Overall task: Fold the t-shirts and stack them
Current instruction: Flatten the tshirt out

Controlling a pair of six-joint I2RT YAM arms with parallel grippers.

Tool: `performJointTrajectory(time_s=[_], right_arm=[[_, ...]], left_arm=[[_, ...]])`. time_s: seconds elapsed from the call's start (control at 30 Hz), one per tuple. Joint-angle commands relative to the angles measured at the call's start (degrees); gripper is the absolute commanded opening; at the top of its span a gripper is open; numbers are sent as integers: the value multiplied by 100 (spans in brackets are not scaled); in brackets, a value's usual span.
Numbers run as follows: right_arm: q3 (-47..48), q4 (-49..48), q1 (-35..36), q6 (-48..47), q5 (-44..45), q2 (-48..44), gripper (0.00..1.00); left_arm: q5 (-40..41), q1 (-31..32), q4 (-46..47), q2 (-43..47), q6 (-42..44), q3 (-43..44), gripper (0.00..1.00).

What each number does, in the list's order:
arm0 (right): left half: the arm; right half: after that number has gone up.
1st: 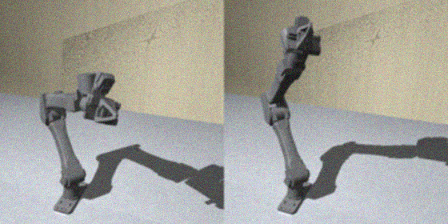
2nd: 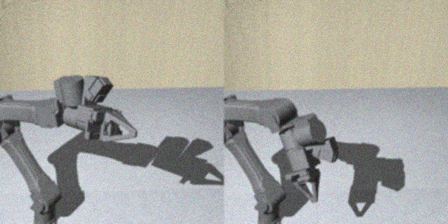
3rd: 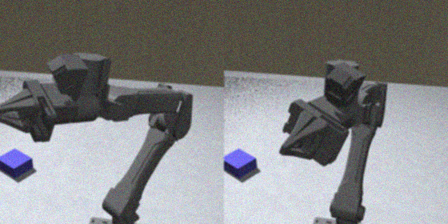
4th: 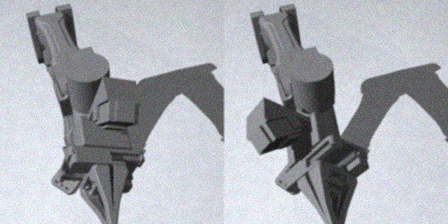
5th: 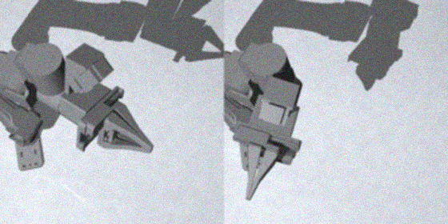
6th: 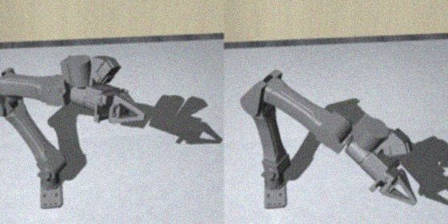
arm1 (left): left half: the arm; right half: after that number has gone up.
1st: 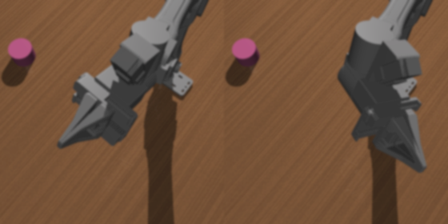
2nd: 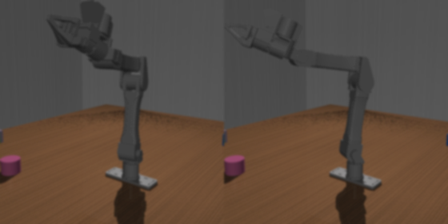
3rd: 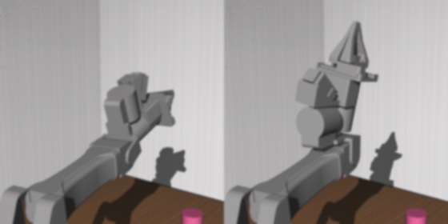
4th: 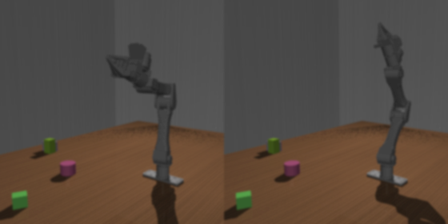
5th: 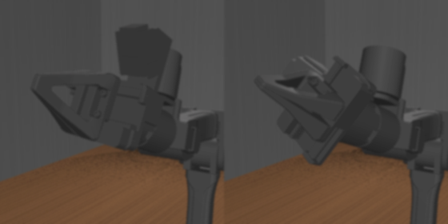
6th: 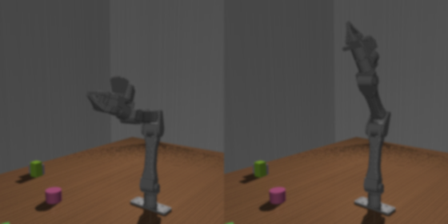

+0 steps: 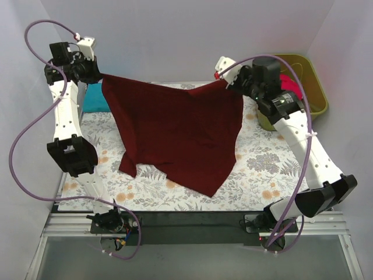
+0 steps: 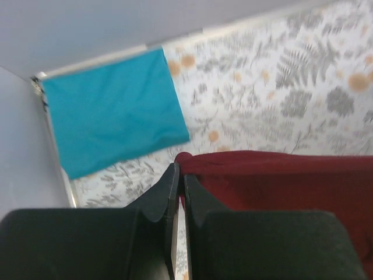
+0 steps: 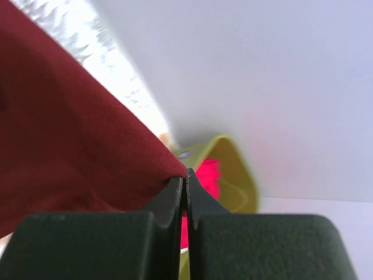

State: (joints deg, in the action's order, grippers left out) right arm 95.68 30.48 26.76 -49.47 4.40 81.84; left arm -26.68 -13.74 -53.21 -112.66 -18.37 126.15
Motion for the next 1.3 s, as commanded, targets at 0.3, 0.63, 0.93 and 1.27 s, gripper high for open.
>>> performJointTrajectory(time_s=[0.3, 0.63, 0.93, 1.27], right_arm=[[2052, -270, -215, -238, 474, -1029, 1], [2209, -499, -224, 34, 377, -2522, 1], [2000, -692, -233, -431, 202, -2788, 1], [-934, -2089, -233, -1249, -106, -2805, 1]], left_arm=[[662, -15, 2349, 3679, -923, -1608, 0], [1067, -15, 3062, 5912, -853, -2542, 0], [1314, -15, 2650, 6222, -483, -2420, 0], [453, -15, 1928, 6510, 237, -4543, 0]])
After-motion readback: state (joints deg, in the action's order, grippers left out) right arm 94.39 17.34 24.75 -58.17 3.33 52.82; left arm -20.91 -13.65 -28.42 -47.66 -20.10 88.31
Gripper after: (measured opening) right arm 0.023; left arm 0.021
